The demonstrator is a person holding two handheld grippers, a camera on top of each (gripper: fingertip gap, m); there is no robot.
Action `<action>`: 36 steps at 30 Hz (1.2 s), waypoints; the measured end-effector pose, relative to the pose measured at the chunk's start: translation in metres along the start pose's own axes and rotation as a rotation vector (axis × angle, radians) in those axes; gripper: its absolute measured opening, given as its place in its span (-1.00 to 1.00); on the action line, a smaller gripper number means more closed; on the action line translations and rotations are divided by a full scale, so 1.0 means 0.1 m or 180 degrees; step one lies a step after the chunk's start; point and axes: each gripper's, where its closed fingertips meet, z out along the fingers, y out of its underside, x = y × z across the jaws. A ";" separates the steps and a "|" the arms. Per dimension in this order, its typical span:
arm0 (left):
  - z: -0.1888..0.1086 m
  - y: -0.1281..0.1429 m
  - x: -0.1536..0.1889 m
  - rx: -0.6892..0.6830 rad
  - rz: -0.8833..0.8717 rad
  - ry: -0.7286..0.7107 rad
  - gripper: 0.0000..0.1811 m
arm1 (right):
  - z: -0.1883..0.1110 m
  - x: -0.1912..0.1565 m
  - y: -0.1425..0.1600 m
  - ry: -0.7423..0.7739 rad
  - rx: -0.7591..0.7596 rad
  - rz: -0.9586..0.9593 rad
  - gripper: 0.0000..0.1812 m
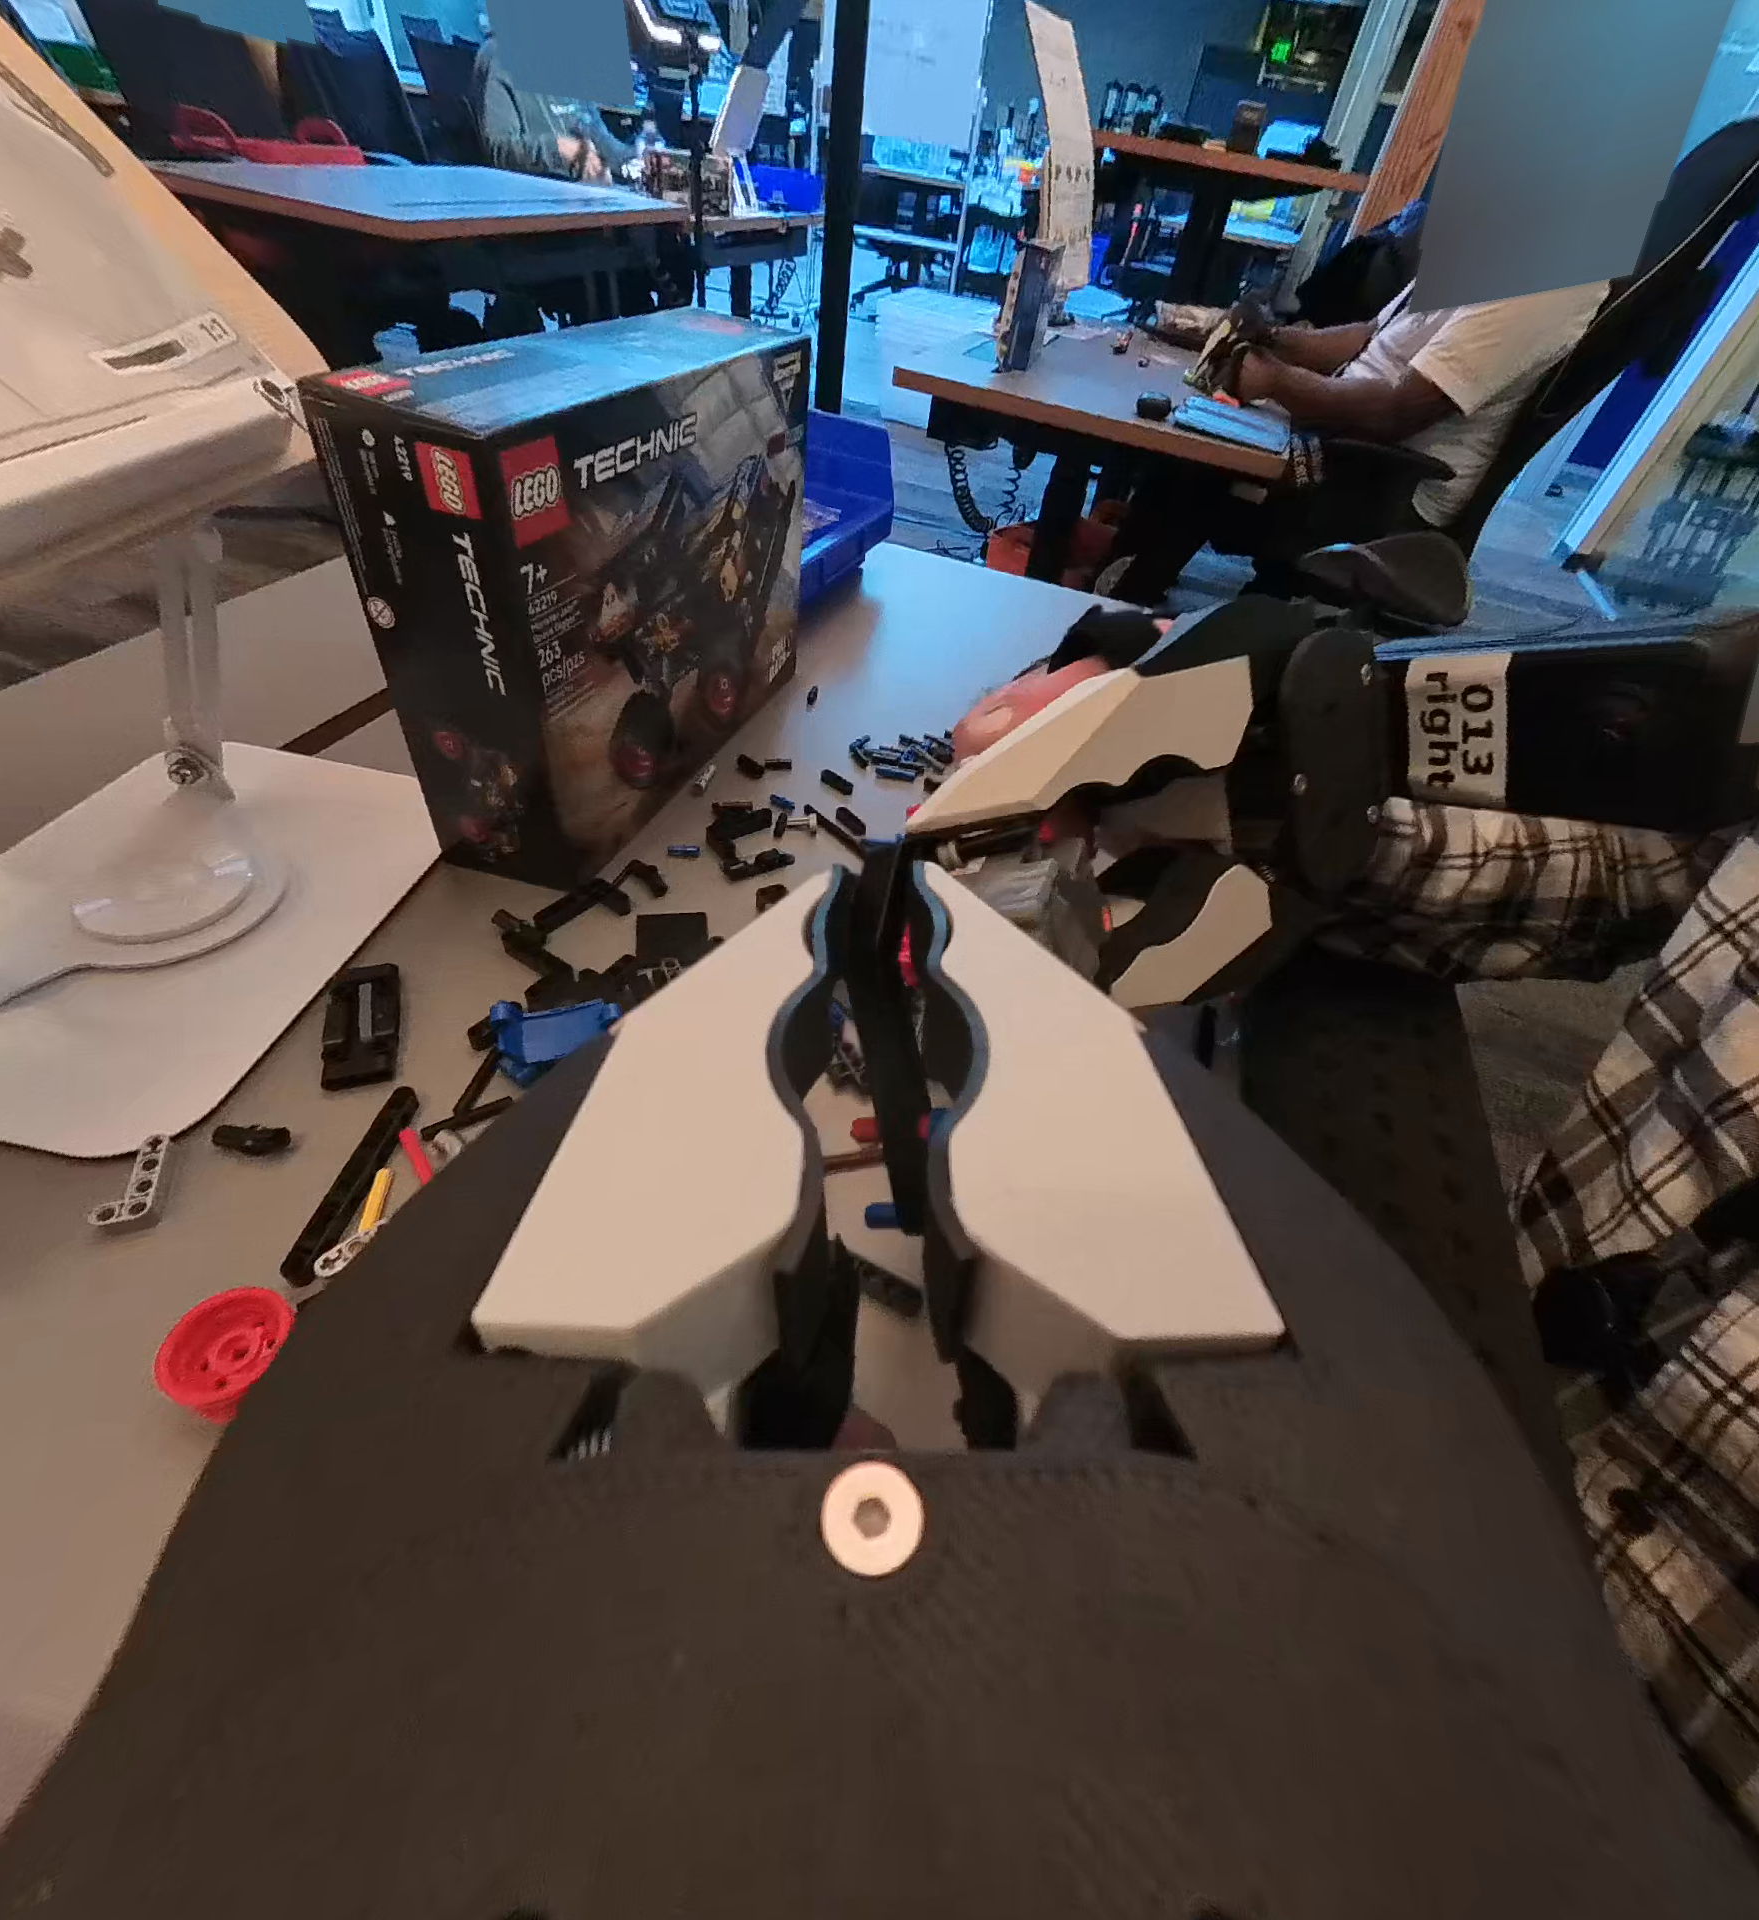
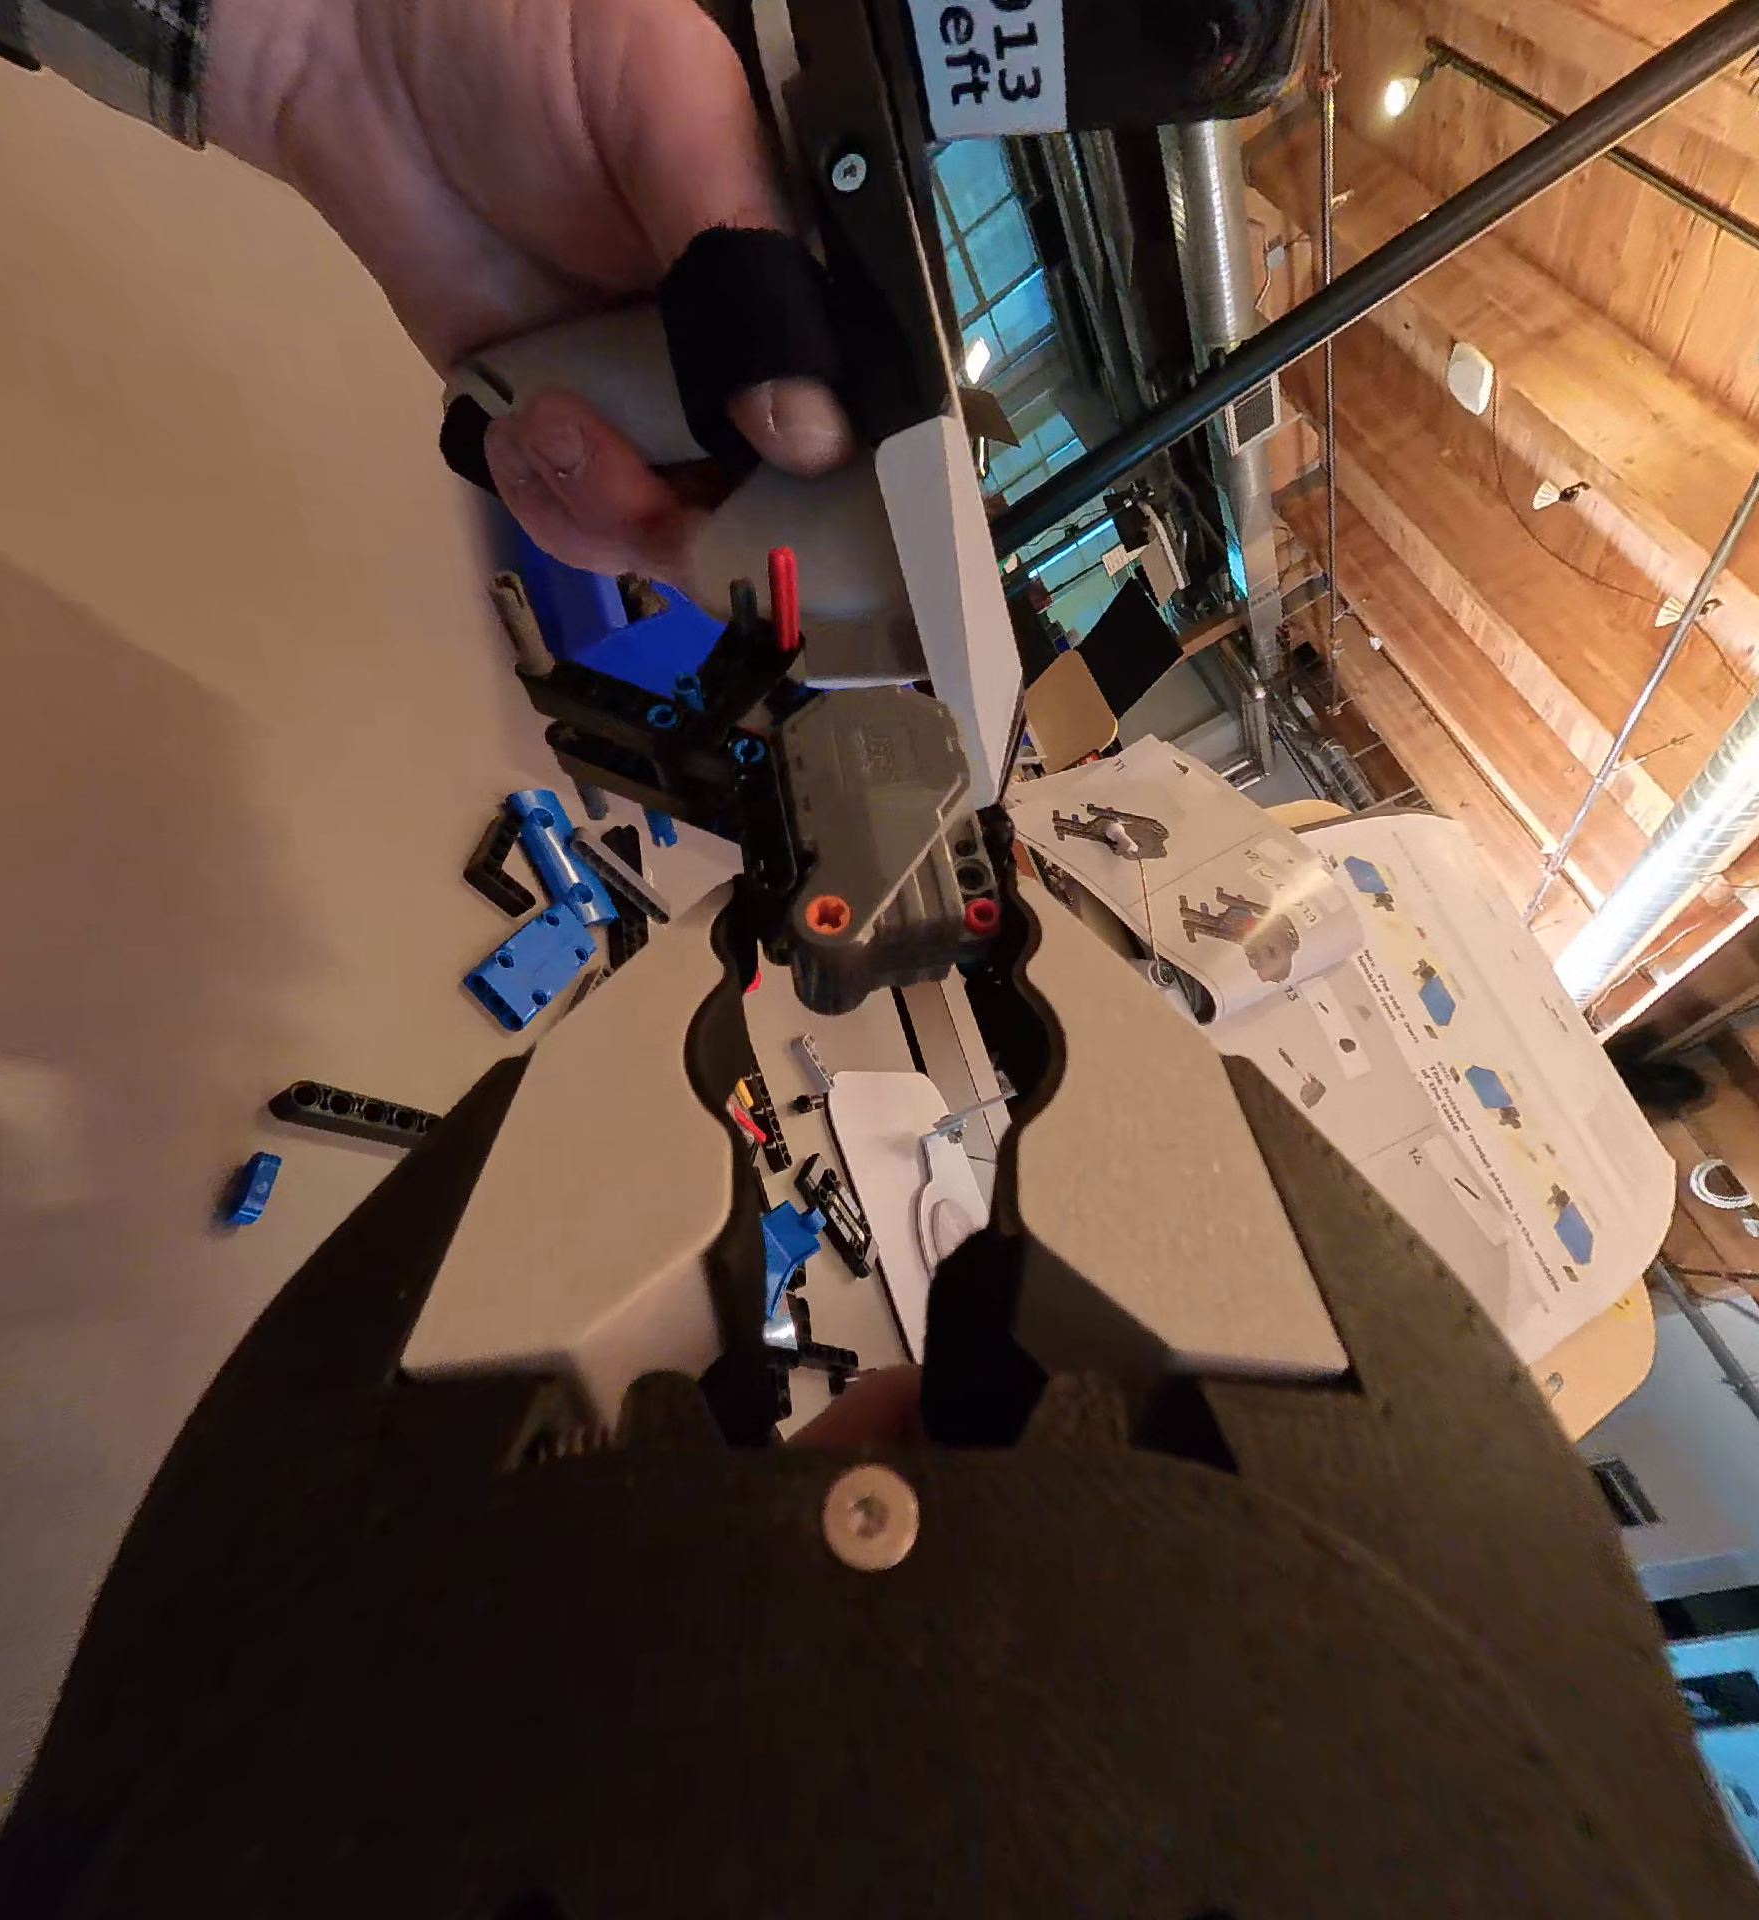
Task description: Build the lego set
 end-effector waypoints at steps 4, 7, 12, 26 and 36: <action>-0.01 0.00 -0.07 0.0015 -0.0237 0.0046 -0.70 | -0.02 0.01 -0.02 0.0002 0.0030 -0.0034 -0.52; -0.03 0.01 0.02 -0.0053 -0.0418 0.0361 -0.77 | -0.03 -0.01 -0.05 -0.0024 0.0080 -0.0084 -0.51; 0.04 0.09 0.26 -0.0227 -0.0411 0.0884 -0.88 | -0.06 -0.13 -0.13 -0.0148 0.0206 -0.0257 -0.52; 0.00 -0.08 0.17 0.0192 0.0089 0.0331 -0.95 | -0.09 -0.07 0.00 -0.1037 0.0381 0.2229 -0.34; 0.04 -0.15 0.19 0.0306 0.0514 0.0065 -0.94 | -0.20 -0.03 -0.16 -0.1070 0.0721 0.2194 -0.70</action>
